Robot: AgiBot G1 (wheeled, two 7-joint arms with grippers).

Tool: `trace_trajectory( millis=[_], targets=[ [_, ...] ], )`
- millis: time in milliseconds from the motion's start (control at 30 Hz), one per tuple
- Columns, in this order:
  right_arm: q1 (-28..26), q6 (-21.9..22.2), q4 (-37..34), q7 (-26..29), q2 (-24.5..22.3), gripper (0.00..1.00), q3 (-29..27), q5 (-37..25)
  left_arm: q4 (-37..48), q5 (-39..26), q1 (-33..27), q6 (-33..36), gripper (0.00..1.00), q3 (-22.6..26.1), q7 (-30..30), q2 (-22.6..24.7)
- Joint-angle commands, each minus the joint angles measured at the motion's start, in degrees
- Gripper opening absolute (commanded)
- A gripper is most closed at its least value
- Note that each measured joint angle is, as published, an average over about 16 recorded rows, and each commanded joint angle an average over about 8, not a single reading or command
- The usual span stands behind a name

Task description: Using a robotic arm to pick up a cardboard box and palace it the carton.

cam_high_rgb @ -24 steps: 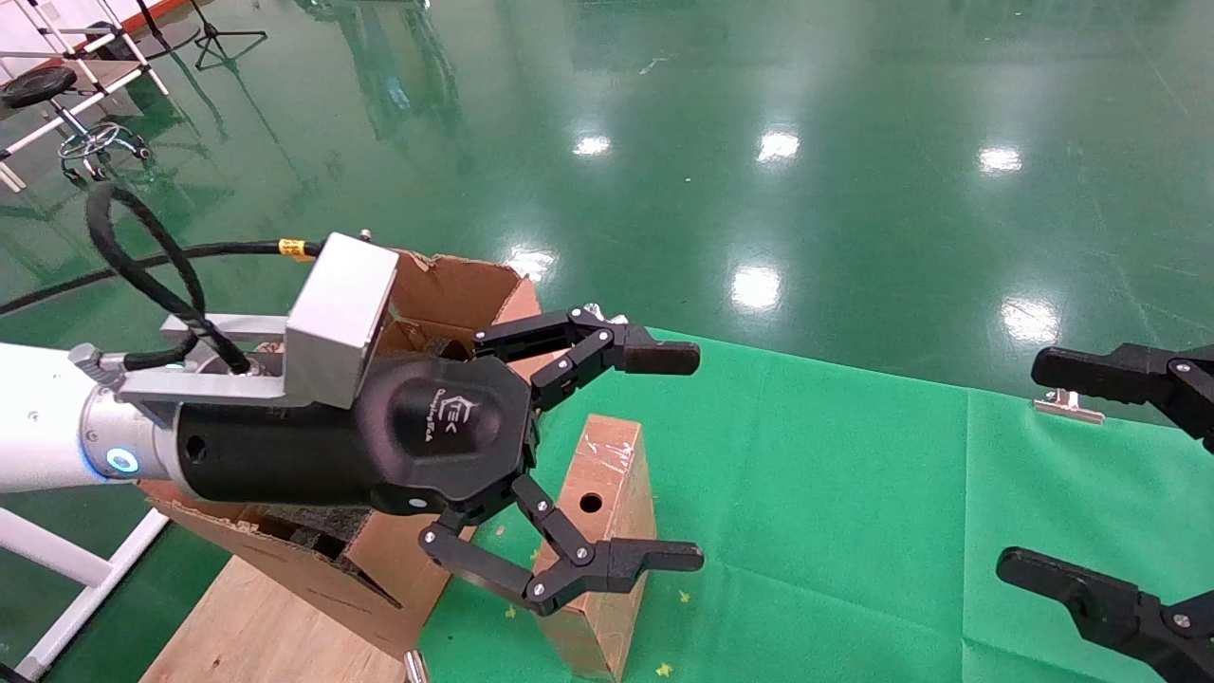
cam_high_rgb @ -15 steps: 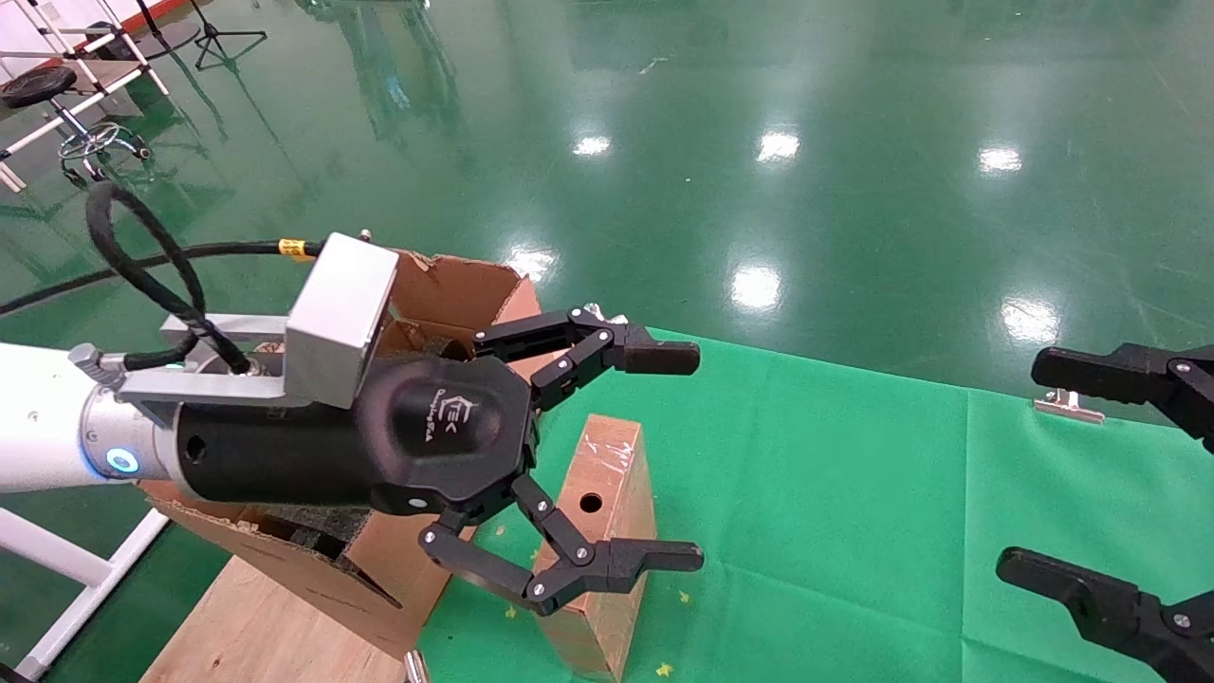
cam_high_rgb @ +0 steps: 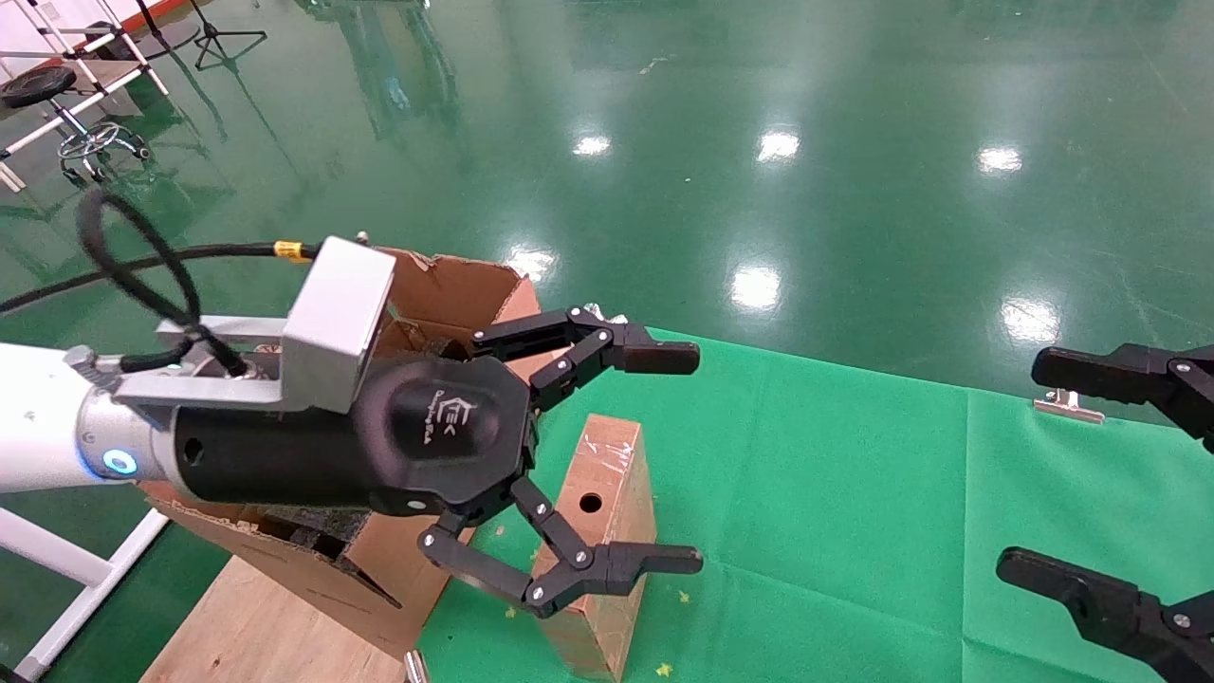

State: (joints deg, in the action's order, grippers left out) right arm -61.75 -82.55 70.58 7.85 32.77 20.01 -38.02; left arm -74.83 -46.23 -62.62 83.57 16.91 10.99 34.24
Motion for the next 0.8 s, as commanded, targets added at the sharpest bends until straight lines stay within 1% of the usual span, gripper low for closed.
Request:
trace_trajectory(
  millis=[33,67,233,467,600,700,800],
  targets=[
    [0.0,0.0,0.0,0.0,0.0,0.02,0.0,0.0,-0.5,-1.4,-0.2,-0.7,1.00,0.1,-0.4,-0.4],
    [0.0,0.0,0.0,0.0,0.0,0.00,0.0,0.0,-0.9,-2.7,-0.6,-1.3,1.00,0.5,0.1,-0.5],
    [0.0,0.0,0.0,0.0,0.0,0.00,0.0,0.0,-1.8,-7.0,-2.2,-3.3,1.00,2.4,2.7,-0.5],
    [0.0,0.0,0.0,0.0,0.0,0.00,0.0,0.0,-1.7,-8.8,-3.2,-3.7,1.00,3.3,3.3,-0.2],
    [0.0,0.0,0.0,0.0,0.0,0.00,0.0,0.0,-2.1,-11.9,-4.9,-4.7,1.00,3.9,3.8,-0.3],
    [0.0,0.0,0.0,0.0,0.0,0.00,0.0,0.0,-2.5,-15.7,-7.9,-5.7,1.00,5.2,7.0,-0.1],
    [0.0,0.0,0.0,0.0,0.0,0.00,0.0,0.0,-2.8,-20.3,-12.1,-5.7,1.00,7.5,12.5,1.0]
  ],
)
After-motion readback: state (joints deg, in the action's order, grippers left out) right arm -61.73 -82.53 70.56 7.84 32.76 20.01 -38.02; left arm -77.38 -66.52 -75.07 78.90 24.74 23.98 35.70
